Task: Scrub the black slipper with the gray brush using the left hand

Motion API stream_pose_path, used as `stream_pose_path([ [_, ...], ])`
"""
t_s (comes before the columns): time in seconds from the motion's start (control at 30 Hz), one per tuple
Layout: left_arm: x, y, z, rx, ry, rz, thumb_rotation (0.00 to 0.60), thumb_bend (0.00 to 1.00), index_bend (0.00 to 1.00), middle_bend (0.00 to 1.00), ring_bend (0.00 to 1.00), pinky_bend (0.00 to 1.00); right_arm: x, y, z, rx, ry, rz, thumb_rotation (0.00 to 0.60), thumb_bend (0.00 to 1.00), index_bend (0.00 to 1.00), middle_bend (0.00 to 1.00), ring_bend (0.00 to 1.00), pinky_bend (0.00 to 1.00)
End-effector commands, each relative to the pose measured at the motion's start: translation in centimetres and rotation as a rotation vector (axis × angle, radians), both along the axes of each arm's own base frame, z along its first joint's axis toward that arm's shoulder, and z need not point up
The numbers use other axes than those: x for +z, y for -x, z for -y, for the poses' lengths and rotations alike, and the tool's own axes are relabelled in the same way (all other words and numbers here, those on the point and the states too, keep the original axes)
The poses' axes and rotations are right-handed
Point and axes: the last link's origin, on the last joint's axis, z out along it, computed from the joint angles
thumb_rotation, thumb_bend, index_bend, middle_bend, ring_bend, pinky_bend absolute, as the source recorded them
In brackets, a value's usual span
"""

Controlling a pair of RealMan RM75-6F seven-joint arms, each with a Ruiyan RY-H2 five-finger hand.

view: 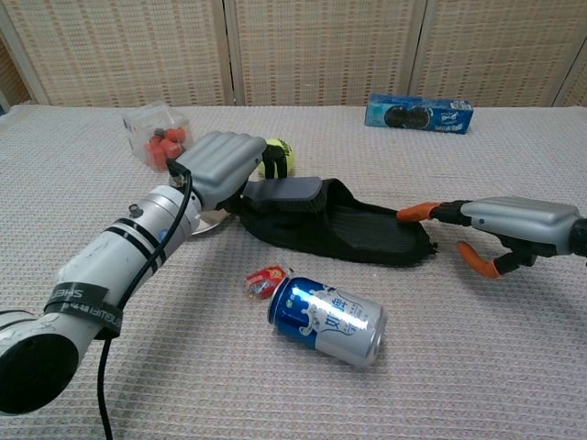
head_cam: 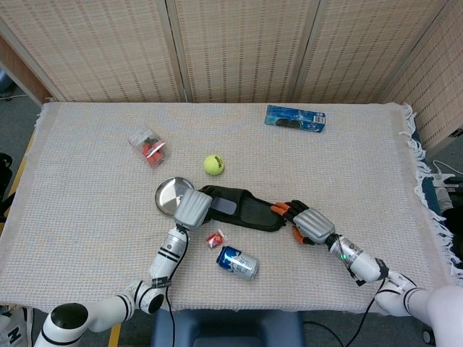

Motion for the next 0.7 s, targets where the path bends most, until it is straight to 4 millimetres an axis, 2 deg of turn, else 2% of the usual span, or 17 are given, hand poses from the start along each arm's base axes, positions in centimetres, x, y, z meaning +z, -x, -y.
stream_pose_path([
  [0.03,0.0,0.0,0.0,0.004,0.008,0.001,0.6,0.44,0.45,0.61,0.63,1.0,-0.4,0.2,0.1,0.006,-0.015,-0.024,0.6,0.78,0.0,0.0,0.0,0.0],
  [0.27,0.2,0.5,-0.2,0.009,0.008,0.004,0.6,0.45,0.44,0.61,0.63,1.0,-0.6,0.4,0.1,0.003,-0.024,-0.059,0.6,0.78,0.0,0.0,0.0,0.0],
  [0.53,1.4,2.0,-1.8,0.04,-0.013,0.004,0.6,0.44,0.44,0.61,0.63,1.0,-0.2,0.4,-0.1,0.009,-0.019,-0.066,0.6,0.78,0.0,0.0,0.0,0.0],
  [0.7,1.2,2.1,-1.7,0.035,-0.009,0.012,0.6,0.44,0.44,0.61,0.63,1.0,-0.4,0.3,-0.1,-0.003,-0.024,-0.055,0.6,0.78,0.0,0.0,0.0,0.0],
])
